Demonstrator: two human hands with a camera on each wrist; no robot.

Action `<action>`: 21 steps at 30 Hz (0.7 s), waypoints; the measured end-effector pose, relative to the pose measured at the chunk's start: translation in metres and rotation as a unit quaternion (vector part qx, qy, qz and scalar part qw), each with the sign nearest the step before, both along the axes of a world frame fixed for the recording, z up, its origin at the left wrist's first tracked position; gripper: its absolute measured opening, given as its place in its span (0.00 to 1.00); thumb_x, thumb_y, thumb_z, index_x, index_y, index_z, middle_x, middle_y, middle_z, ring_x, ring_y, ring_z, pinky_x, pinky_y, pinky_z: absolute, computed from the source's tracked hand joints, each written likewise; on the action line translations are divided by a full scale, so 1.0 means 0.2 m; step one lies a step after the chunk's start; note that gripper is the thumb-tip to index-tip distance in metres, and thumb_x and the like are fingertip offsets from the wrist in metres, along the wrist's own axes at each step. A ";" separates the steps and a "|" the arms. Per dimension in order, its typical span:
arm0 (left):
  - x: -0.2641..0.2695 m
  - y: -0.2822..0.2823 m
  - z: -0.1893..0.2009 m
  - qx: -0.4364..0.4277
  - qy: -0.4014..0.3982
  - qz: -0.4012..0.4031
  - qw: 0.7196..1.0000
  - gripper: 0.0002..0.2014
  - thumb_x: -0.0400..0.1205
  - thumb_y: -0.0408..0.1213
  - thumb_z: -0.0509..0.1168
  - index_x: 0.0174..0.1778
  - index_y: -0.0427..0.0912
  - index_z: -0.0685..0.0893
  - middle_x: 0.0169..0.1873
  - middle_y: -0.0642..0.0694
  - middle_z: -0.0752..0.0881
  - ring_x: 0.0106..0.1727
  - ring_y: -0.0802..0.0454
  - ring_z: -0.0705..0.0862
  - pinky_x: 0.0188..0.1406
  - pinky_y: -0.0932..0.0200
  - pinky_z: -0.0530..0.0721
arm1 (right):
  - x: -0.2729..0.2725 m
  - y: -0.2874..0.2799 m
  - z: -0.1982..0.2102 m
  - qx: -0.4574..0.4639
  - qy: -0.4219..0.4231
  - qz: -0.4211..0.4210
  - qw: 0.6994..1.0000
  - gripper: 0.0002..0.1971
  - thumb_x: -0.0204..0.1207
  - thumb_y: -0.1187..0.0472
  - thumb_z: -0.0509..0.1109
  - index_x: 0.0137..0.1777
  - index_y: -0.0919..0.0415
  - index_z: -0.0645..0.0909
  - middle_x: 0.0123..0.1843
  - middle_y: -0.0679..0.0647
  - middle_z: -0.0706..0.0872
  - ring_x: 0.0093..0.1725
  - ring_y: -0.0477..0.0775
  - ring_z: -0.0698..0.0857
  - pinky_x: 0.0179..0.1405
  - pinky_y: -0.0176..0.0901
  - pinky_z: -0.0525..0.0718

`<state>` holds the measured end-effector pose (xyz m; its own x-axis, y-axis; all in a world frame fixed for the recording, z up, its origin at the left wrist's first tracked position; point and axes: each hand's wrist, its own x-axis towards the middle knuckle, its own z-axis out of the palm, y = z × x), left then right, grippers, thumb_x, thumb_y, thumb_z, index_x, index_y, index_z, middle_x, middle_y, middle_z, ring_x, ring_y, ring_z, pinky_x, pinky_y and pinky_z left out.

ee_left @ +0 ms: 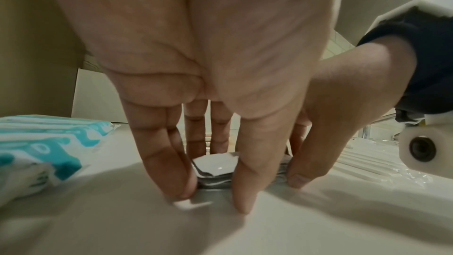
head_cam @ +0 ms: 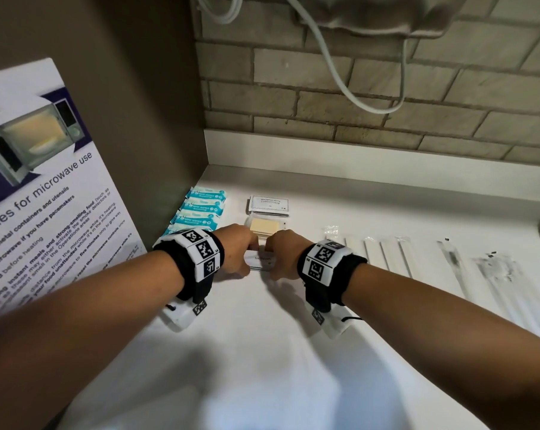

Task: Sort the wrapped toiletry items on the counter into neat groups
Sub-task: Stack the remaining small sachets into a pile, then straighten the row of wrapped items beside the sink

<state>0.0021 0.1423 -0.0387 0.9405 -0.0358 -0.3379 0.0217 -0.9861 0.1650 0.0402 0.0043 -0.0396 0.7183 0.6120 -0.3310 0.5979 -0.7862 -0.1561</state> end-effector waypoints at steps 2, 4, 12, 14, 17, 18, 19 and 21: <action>0.00 0.00 0.00 0.000 0.001 0.002 1.000 0.24 0.71 0.42 0.77 0.64 0.47 0.82 0.61 0.47 0.83 0.59 0.47 0.83 0.55 0.59 0.80 | 0.00 -0.01 0.00 0.001 0.004 0.003 1.000 0.19 0.68 0.56 0.77 0.57 0.64 0.83 0.55 0.58 0.87 0.53 0.60 0.86 0.43 0.43 0.81; -0.01 -0.01 0.01 0.002 0.002 0.004 1.000 0.26 0.71 0.45 0.77 0.65 0.48 0.81 0.62 0.47 0.82 0.60 0.47 0.83 0.58 0.56 0.81 | 0.00 -0.02 0.01 0.007 0.008 0.004 1.000 0.25 0.68 0.54 0.77 0.64 0.64 0.81 0.60 0.59 0.85 0.59 0.60 0.85 0.52 0.46 0.85; -0.05 -0.14 0.22 0.071 -0.030 -0.036 0.996 0.30 0.73 0.56 0.70 0.71 0.52 0.75 0.66 0.50 0.74 0.60 0.46 0.82 0.56 0.55 0.80 | 0.00 -0.33 0.21 0.114 0.007 -0.050 0.992 0.29 0.72 0.47 0.74 0.72 0.55 0.75 0.67 0.53 0.82 0.61 0.55 0.82 0.62 0.45 0.80; -0.04 -0.28 0.28 0.060 -0.049 -0.071 0.994 0.29 0.76 0.56 0.68 0.72 0.53 0.75 0.66 0.50 0.74 0.62 0.46 0.81 0.58 0.55 0.79 | 0.03 -0.54 0.27 0.122 0.001 -0.086 0.989 0.25 0.75 0.48 0.72 0.71 0.53 0.76 0.66 0.51 0.83 0.55 0.51 0.81 0.61 0.43 0.78; -0.02 -0.56 0.31 0.025 -0.061 -0.149 0.987 0.26 0.79 0.55 0.65 0.73 0.53 0.74 0.67 0.49 0.77 0.67 0.48 0.76 0.65 0.48 0.77 | 0.10 -0.95 0.31 0.089 -0.016 -0.160 0.983 0.22 0.79 0.50 0.69 0.72 0.53 0.77 0.68 0.51 0.82 0.63 0.53 0.82 0.63 0.42 0.76; 0.00 -0.67 0.31 0.016 -0.060 -0.176 0.983 0.26 0.80 0.54 0.64 0.75 0.52 0.73 0.68 0.49 0.77 0.69 0.48 0.74 0.67 0.48 0.76 | 0.12 -1.09 0.31 0.065 -0.023 -0.185 0.980 0.22 0.80 0.51 0.68 0.72 0.54 0.76 0.70 0.51 0.82 0.66 0.54 0.81 0.66 0.42 0.75; 0.02 -0.80 0.30 0.007 -0.058 -0.199 0.978 0.27 0.81 0.53 0.64 0.76 0.52 0.71 0.70 0.49 0.77 0.70 0.47 0.74 0.68 0.49 0.75 | 0.13 -1.23 0.30 0.040 -0.027 -0.209 0.977 0.22 0.80 0.52 0.68 0.74 0.54 0.76 0.72 0.51 0.80 0.69 0.54 0.80 0.68 0.42 0.73; 0.06 -1.04 0.25 -0.008 -0.060 -0.232 0.971 0.29 0.82 0.52 0.63 0.79 0.52 0.67 0.72 0.49 0.76 0.72 0.46 0.73 0.69 0.49 0.73 | 0.12 -1.49 0.28 -0.009 -0.029 -0.243 0.970 0.24 0.80 0.52 0.68 0.75 0.53 0.75 0.75 0.51 0.78 0.72 0.55 0.78 0.71 0.42 0.72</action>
<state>0.0135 -0.0648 0.0118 0.8546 -0.4688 -0.2231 -0.4442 -0.8827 0.1534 0.0649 -0.2936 0.0169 0.9377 0.1917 -0.2899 0.1643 -0.9795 -0.1165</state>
